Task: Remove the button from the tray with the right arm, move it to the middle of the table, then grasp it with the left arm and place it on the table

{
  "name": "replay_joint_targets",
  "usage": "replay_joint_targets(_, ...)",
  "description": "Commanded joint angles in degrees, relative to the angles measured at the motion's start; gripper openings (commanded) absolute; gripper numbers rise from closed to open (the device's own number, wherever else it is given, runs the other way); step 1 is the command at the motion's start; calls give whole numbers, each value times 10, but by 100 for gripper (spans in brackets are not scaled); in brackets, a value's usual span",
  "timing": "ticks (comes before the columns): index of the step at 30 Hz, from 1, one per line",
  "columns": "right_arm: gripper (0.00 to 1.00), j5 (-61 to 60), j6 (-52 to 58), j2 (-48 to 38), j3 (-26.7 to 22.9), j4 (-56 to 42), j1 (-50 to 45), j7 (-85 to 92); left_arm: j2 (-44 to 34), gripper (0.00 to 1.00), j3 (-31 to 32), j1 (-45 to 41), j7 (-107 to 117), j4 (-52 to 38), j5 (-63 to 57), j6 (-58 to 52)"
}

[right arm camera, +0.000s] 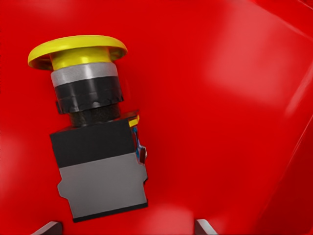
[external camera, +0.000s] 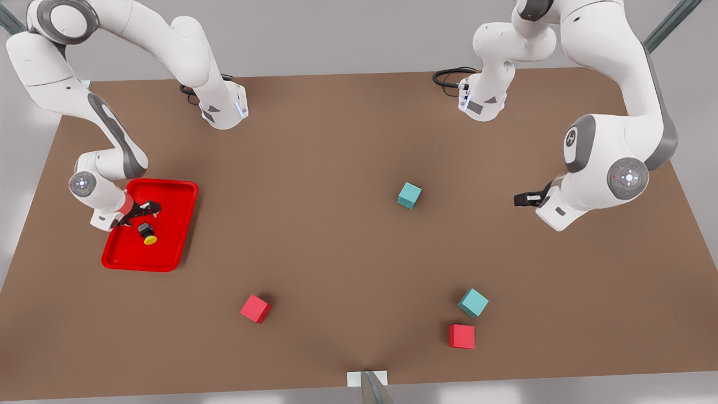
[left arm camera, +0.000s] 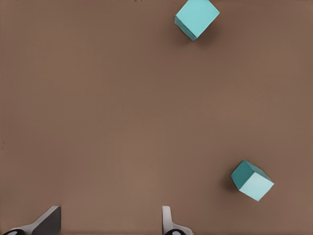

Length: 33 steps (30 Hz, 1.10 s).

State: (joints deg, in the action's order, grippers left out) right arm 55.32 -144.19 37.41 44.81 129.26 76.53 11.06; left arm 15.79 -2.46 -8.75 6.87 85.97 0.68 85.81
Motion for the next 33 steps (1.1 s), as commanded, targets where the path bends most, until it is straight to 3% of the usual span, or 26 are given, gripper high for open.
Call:
replay_joint_targets(1,100,2,-2,6,0,-4,-2,146,0,100,0,1,1,0,0,2)
replay_joint_targets(22,100,1,-1,25,-22,-44,-52,140,3,100,0,0,1,0,0,1)
replay_joint_targets(33,100,1,-1,21,4,-40,-33,142,3,100,0,0,1,0,-1,1)
